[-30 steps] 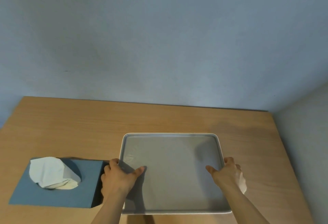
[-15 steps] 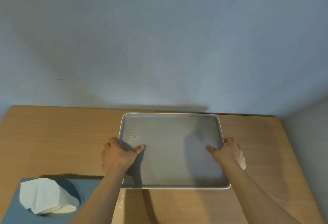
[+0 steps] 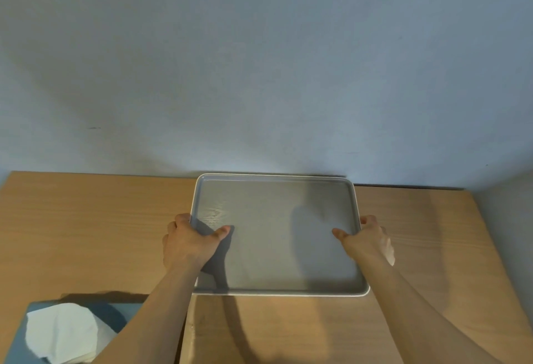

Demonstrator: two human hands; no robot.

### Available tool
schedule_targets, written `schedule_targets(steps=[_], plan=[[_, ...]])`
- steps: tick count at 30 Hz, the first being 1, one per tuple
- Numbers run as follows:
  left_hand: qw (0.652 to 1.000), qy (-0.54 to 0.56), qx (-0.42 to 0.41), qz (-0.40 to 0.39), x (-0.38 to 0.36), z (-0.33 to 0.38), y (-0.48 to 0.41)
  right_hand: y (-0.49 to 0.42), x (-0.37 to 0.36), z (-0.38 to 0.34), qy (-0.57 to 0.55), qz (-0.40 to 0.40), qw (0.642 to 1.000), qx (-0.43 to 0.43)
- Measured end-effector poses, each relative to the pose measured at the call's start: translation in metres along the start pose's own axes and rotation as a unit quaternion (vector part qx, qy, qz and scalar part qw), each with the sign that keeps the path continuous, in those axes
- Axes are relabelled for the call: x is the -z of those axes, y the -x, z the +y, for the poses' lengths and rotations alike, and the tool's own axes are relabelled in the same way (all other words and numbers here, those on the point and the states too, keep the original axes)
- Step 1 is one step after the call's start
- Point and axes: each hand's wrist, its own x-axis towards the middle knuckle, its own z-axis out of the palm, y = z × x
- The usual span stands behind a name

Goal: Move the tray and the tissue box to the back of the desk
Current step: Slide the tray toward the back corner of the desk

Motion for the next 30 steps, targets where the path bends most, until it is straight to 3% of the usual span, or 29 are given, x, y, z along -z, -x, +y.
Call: schedule_targets(steps=[6,17,30], plan=[[1.0,-0.007,-0.001,0.0,-0.003,-0.001,-0.005,-0.004,-0.007,0.001,0.002,-0.005,1.0,0.009],[0.996,-0.055,-0.031,0.068,0.0,-0.006,-0.004,-0.001,-0.018,0.012,0.018,0.024,0.998,0.059],[0.996,-0.047,-0.031,0.075,0.003,-0.018,-0.013,-0.005,-0.016,0.014,0.015,0.043,0.998,0.046]])
